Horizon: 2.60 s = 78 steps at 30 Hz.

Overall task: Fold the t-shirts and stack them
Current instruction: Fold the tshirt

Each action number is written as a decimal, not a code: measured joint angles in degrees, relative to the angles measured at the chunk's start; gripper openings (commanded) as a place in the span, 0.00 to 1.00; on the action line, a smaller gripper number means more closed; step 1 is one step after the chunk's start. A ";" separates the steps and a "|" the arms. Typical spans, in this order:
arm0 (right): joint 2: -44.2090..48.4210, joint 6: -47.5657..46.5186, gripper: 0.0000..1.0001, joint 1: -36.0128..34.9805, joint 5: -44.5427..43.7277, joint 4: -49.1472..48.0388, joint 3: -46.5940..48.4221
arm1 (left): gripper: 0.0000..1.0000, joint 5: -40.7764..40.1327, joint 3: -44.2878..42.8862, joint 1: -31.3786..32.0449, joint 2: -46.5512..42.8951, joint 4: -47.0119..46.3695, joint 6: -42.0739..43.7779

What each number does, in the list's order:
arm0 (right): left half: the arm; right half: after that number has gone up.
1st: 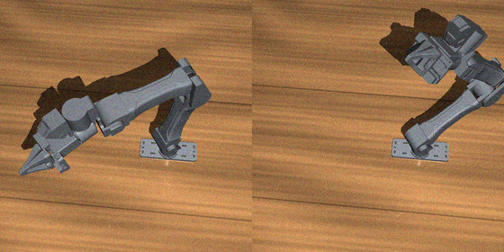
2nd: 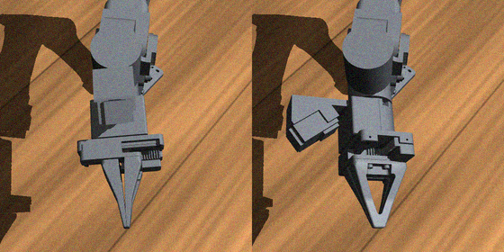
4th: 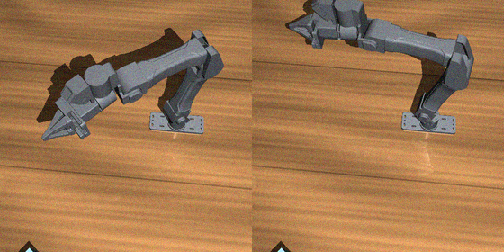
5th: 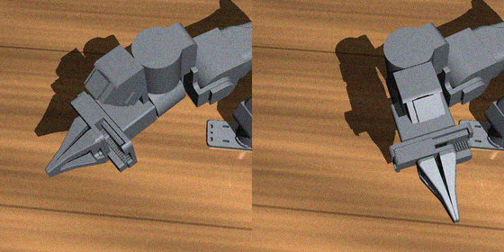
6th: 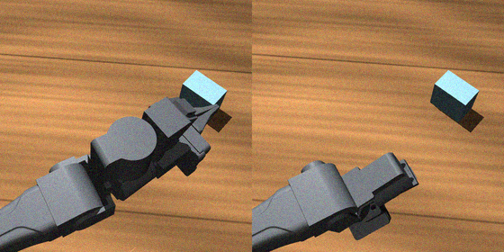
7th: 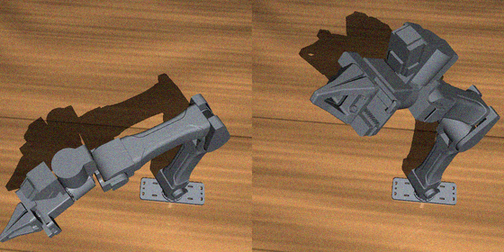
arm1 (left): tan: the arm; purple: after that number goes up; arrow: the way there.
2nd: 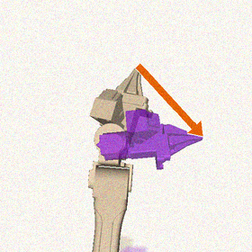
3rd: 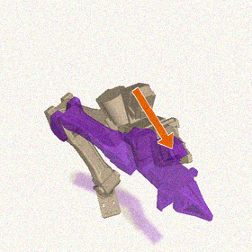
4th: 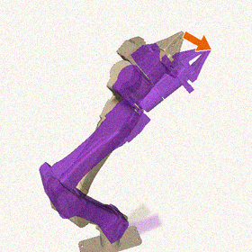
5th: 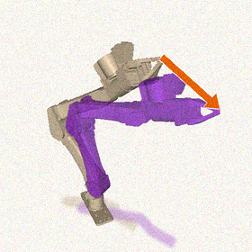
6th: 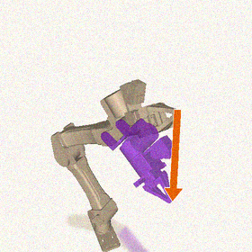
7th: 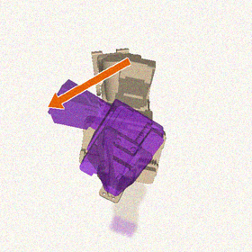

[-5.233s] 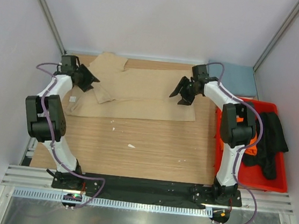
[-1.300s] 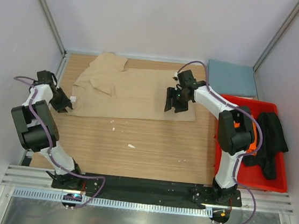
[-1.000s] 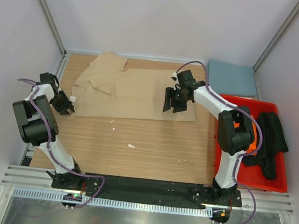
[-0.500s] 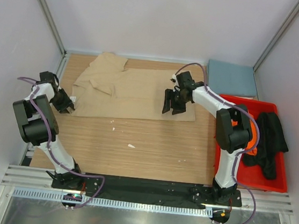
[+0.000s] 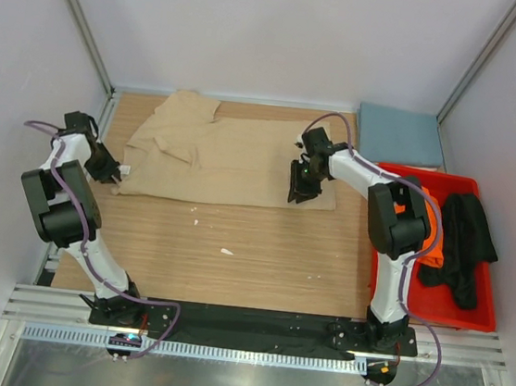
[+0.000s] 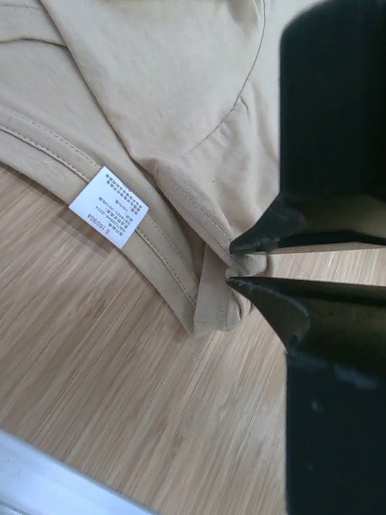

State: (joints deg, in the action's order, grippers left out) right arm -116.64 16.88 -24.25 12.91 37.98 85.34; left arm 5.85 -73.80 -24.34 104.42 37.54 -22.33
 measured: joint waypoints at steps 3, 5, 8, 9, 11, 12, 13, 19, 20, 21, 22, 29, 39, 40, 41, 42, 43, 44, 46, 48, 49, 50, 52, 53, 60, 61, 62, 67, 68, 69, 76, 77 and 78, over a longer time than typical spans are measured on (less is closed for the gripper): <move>-0.35 0.22 0.34 0.00 -1.25 0.02 0.00 | 0.30 -0.33 -1.25 0.00 0.09 0.61 -0.15; -0.44 0.42 0.34 0.00 -1.88 0.04 0.02 | 0.30 -0.44 -1.70 0.00 0.46 0.72 -0.22; -0.44 0.85 0.34 0.00 -2.80 0.28 0.44 | 0.26 -0.44 -1.77 0.00 1.42 0.94 -0.24; -0.44 1.03 0.34 0.00 -3.17 0.31 0.61 | 0.25 -0.44 -1.77 0.00 1.81 1.01 -0.26; -0.44 1.22 0.34 0.02 -3.82 0.31 0.85 | 0.29 -0.44 -1.77 0.00 2.60 1.11 -0.28; -0.44 1.27 0.34 0.11 -4.13 0.39 0.94 | 0.32 -0.46 -1.77 0.00 2.84 1.16 -0.26; -0.44 1.27 0.34 0.15 -4.33 0.46 1.01 | 0.36 -0.46 -1.77 0.00 2.99 1.22 -0.22; -0.44 1.29 0.34 0.76 -4.74 0.85 1.03 | 0.32 -0.63 -1.60 0.00 3.02 1.40 -0.13; -0.46 1.29 0.34 0.76 -4.74 0.87 1.03 | 0.32 -0.63 -1.55 0.00 3.02 1.38 -0.13; -0.52 1.31 0.34 0.76 -4.72 0.85 1.03 | 0.34 -0.61 -1.44 0.00 3.02 1.36 -0.13; -0.55 1.31 0.34 0.79 -4.72 0.85 1.03 | 0.42 -0.61 -1.36 0.00 2.99 1.36 -0.13; -1.79 1.51 0.34 0.90 -4.42 0.85 1.29 | 0.44 0.15 3.69 0.00 -0.15 0.57 -0.44; -2.01 1.49 0.34 1.03 -4.02 0.94 1.55 | 0.40 0.70 4.09 0.07 -1.18 -0.63 -1.40; -2.01 1.46 0.34 1.03 -4.02 0.96 1.57 | 0.41 0.70 4.09 0.07 -1.18 -0.59 -1.42; -2.03 1.46 0.34 1.03 -4.02 0.98 1.57 | 0.42 0.70 4.09 0.07 -1.18 -0.57 -1.42; -2.03 1.44 0.34 1.03 -4.02 0.98 1.57 | 0.43 0.68 4.09 0.07 -1.20 -0.61 -1.44; -2.03 1.44 0.34 1.03 -4.02 1.03 1.60 | 0.43 0.66 4.09 0.09 -1.22 -0.61 -1.40; -2.03 1.44 0.34 1.03 -4.02 1.05 1.62 | 0.43 0.66 4.09 0.09 -1.27 -0.61 -1.40; -2.03 1.42 0.34 1.03 -4.02 1.09 1.66 | 0.43 0.66 4.24 0.11 -1.62 -0.66 -1.38; -2.03 1.42 0.34 1.09 -3.98 1.09 1.66 | 0.41 0.70 4.59 0.11 -2.54 -0.76 -1.31; -2.05 1.42 0.34 1.09 -3.96 1.09 1.66 | 0.41 0.72 4.68 0.11 -2.89 -0.81 -1.27; -2.12 1.42 0.34 1.11 -3.89 1.07 1.66 | 0.40 0.74 4.68 0.13 -3.17 -0.90 -1.25; -2.14 1.42 0.34 1.14 -3.74 1.09 1.66 | 0.38 0.74 4.68 0.17 -3.43 -1.16 -1.25; -2.14 1.42 0.34 1.14 -3.69 1.09 1.66 | 0.38 0.76 4.68 0.20 -3.43 -1.25 -1.22; -2.14 1.38 0.34 1.25 -3.30 1.07 1.66 | 0.36 0.76 4.72 0.74 -3.39 -1.27 -0.98; -2.16 1.36 0.34 1.25 -3.28 1.07 1.66 | 0.35 0.76 4.72 0.94 -3.28 -1.27 -0.98; -2.16 1.36 0.33 1.25 -3.21 1.07 1.66 | 0.34 0.76 4.72 1.14 -3.13 -1.29 -0.96; -2.27 1.27 0.33 1.42 -2.75 1.07 1.77 | 0.27 0.20 4.72 2.62 -2.08 -1.25 -0.66; -2.29 1.27 0.33 1.46 -2.69 1.09 1.77 | 0.25 0.00 4.72 2.86 -1.86 -1.25 -0.52; -2.29 1.25 0.34 1.51 -2.62 1.09 1.77 | 0.21 -0.26 4.72 2.95 -1.66 -1.20 -0.46; -2.36 1.25 0.33 1.60 -2.45 1.11 1.84 | 0.02 -2.82 2.82 3.06 0.92 0.07 -0.02; -2.36 1.25 0.33 1.62 -2.43 1.11 1.86 | 0.00 -3.08 2.40 3.06 1.16 0.15 0.00; -2.36 1.25 0.33 1.62 -2.40 1.11 1.86 | 0.00 -3.48 1.81 3.06 1.31 0.39 0.00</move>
State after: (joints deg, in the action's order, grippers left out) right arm -119.00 18.13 -22.63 10.50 39.09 87.20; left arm 2.37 -71.99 -21.28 105.73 37.93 -22.33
